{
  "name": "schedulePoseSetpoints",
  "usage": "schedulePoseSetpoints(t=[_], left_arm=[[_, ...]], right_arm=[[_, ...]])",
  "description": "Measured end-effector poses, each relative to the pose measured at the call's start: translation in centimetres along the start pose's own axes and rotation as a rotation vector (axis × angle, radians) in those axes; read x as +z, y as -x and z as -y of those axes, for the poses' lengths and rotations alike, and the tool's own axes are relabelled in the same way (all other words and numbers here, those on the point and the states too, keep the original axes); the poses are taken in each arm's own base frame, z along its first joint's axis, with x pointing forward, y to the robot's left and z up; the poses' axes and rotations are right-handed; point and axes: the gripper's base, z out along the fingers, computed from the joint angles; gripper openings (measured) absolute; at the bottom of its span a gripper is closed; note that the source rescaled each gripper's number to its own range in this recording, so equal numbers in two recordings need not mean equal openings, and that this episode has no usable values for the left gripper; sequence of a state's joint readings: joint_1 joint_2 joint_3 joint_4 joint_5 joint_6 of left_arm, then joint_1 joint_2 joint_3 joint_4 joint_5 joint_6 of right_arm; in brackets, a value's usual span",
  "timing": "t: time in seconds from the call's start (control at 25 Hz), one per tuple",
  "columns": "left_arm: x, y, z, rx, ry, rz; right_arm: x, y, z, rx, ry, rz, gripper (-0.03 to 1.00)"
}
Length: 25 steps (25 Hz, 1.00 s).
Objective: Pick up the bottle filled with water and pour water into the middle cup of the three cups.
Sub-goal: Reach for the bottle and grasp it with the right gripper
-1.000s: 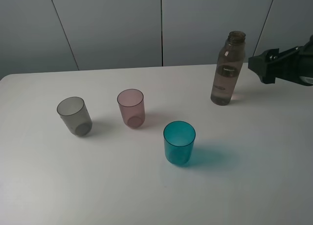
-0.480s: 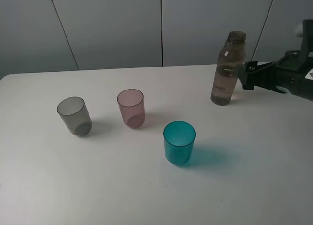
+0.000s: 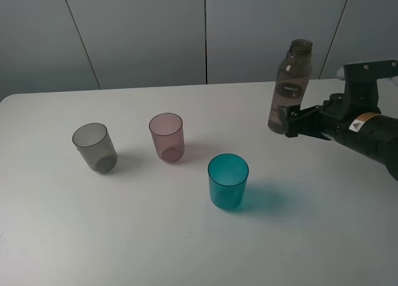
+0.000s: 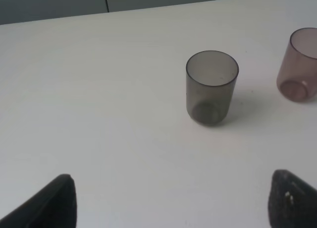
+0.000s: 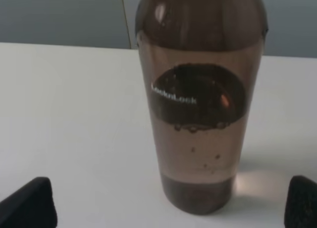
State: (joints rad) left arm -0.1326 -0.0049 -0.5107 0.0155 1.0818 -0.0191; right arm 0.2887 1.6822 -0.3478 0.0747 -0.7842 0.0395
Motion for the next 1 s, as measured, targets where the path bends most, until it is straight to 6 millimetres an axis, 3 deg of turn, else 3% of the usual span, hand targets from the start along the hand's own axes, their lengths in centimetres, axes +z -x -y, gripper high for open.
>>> schedulePoseSetpoints(t=[0.44, 0.68, 1.0], left_arm=[[0.0, 0.0, 0.0, 0.000, 0.000, 0.000], [0.0, 0.0, 0.0, 0.000, 0.000, 0.000], [0.0, 0.0, 0.0, 0.000, 0.000, 0.000]], right_arm=[[1.8, -1.6, 0.3, -0.001, -0.020, 0.114, 1.00], [3.4, -3.5, 0.7, 0.000, -0.048, 0.108, 1.00], [6.5, -3.4, 0.5, -0.003, -0.051, 0.138, 1.00]])
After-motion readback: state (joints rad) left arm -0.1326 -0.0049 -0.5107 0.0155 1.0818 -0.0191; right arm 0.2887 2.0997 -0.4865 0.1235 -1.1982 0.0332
